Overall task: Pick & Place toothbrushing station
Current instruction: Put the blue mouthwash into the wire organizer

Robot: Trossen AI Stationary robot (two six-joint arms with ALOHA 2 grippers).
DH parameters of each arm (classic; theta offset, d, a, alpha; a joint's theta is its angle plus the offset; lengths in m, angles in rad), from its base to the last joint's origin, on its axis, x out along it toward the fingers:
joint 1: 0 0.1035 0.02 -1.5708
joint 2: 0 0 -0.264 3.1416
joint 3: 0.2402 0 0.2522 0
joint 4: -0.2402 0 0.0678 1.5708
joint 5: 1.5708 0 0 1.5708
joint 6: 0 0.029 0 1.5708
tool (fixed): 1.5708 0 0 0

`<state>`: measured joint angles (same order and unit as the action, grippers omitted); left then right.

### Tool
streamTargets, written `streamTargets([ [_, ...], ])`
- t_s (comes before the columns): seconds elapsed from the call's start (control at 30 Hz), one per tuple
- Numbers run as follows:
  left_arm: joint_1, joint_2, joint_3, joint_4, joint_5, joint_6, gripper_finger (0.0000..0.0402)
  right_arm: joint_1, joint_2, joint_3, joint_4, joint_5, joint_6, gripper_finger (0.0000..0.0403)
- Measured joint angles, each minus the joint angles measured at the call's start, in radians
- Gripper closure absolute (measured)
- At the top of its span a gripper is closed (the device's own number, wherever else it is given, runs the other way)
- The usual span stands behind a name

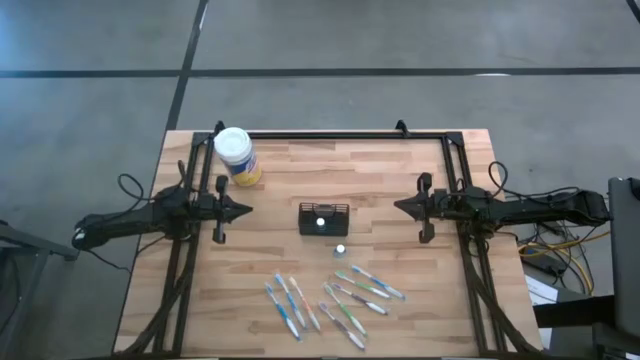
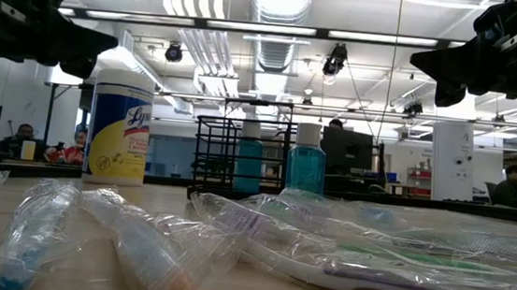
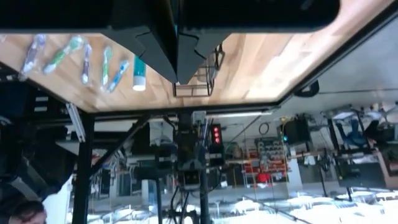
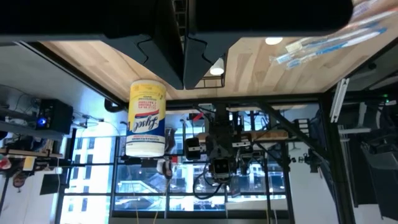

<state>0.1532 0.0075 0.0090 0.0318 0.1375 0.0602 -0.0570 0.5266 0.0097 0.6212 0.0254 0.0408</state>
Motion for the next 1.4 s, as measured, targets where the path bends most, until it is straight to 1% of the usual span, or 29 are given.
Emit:
streamTargets([
  [0.2, 0.000, 0.022, 0.000, -0.004, -0.001, -0.014, 0.0395, 0.000, 0.001, 0.012, 0.021, 0.000, 0.001, 0.0394],
  [0.27, 0.000, 0.027, 0.000, -0.005, -0.001, -0.013, 0.0394, 0.000, 0.008, 0.068, -0.037, 0.000, 0.002, 0.0394],
  [0.3, 0.000, 0.030, 0.000, -0.006, -0.001, -0.013, 0.0394, 0.001, 0.021, 0.110, -0.096, 0.000, 0.001, 0.0394],
  [0.37, 0.000, 0.034, -0.001, -0.006, -0.004, -0.010, 0.0393, 0.008, 0.070, 0.223, -0.249, 0.000, 0.000, 0.0394],
  [0.43, 0.000, 0.037, -0.001, -0.007, -0.006, -0.009, 0.0392, 0.020, 0.151, 0.354, -0.419, -0.001, -0.010, 0.0394],
  [0.67, 0.000, 0.039, -0.002, -0.011, -0.007, -0.009, 0.0391, 0.040, 0.502, 0.868, -1.005, 0.000, -0.020, 0.0394],
  [0.77, 0.000, 0.045, -0.002, -0.012, -0.007, -0.010, 0.0390, 0.041, 0.663, 1.074, -1.227, -0.003, -0.019, 0.0388],
  [0.83, 0.000, 0.052, -0.002, -0.013, -0.007, -0.015, 0.0390, 0.050, 0.766, 1.197, -1.337, -0.032, -0.034, 0.0374],
  [0.9, 0.000, 0.061, -0.002, -0.013, -0.006, -0.023, 0.0390, 0.065, 0.864, 1.303, -1.407, -0.081, -0.071, 0.0353],
  [1.0, 0.000, 0.079, -0.002, -0.013, -0.006, -0.033, 0.0390, 0.096, 0.995, 1.439, -1.432, -0.126, -0.108, 0.0313],
  [1.1, 0.000, 0.098, -0.002, -0.013, -0.006, -0.033, 0.0390, 0.128, 1.106, 1.549, -1.456, -0.129, -0.154, 0.0270],
  [1.17, 0.000, 0.110, -0.002, -0.013, -0.006, -0.034, 0.0390, 0.144, 1.174, 1.607, -1.493, -0.131, -0.196, 0.0244],
  [1.27, 0.000, 0.128, -0.002, -0.013, -0.005, -0.037, 0.0390, 0.158, 1.262, 1.669, -1.570, -0.131, -0.235, 0.0215],
  [1.4, 0.000, 0.151, -0.003, -0.013, -0.005, -0.037, 0.0390, 0.158, 1.340, 1.691, -1.622, -0.131, -0.206, 0.0196],
])
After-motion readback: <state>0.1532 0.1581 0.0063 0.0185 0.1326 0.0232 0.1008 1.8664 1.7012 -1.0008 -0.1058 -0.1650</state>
